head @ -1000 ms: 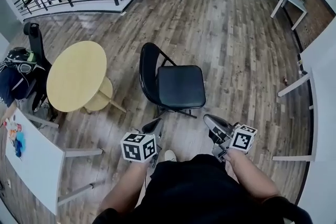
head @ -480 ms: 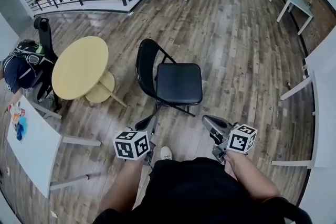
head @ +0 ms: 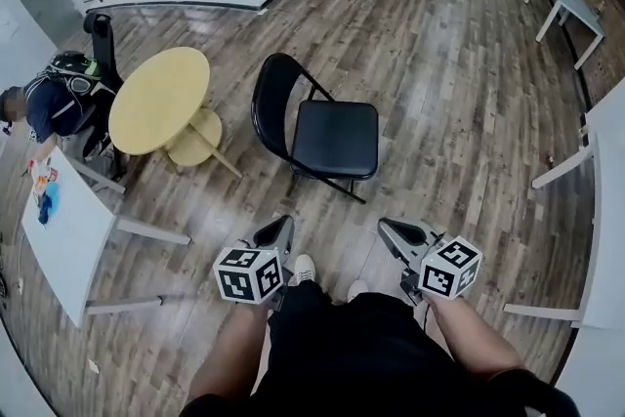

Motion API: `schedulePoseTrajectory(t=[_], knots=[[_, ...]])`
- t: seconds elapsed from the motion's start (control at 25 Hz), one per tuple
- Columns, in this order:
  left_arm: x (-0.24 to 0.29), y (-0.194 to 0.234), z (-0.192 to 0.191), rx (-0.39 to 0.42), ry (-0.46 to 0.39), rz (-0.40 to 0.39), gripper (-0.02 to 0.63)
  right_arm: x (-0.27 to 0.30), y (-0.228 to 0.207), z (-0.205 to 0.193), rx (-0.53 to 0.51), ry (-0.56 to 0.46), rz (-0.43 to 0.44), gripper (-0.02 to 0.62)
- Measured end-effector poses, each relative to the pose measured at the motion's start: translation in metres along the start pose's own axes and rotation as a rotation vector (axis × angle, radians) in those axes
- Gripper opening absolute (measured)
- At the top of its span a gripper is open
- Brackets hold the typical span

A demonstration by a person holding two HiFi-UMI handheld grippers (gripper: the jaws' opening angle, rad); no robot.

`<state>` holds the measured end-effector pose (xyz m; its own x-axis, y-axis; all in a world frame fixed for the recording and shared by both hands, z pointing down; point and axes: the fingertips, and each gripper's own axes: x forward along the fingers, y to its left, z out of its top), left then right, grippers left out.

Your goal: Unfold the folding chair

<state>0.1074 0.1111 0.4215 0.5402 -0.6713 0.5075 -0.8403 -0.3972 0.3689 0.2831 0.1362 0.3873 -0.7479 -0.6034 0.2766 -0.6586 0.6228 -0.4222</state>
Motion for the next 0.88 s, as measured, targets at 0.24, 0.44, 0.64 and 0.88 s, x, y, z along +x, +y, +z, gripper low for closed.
schedulePoseTrajectory(t=[0.24,0.44,0.64,0.88], knots=[[-0.015,0.005,-0.026,-0.009,0.052,0.035,0.008,-0.005,-0.005,-0.015,0.047,0.002,-0.013,0.005],[-0.017,0.010,-0.027,0.011,0.087,-0.013,0.008,0.001,0.007,-0.025,0.085,-0.009,-0.046,0.005],[-0.026,0.014,-0.022,0.059,0.088,-0.063,0.008,0.017,0.021,-0.028,0.085,-0.021,-0.090,0.005],[-0.032,0.033,-0.019,0.058,0.096,-0.092,0.008,0.027,0.032,-0.027,0.046,-0.012,-0.131,0.005]])
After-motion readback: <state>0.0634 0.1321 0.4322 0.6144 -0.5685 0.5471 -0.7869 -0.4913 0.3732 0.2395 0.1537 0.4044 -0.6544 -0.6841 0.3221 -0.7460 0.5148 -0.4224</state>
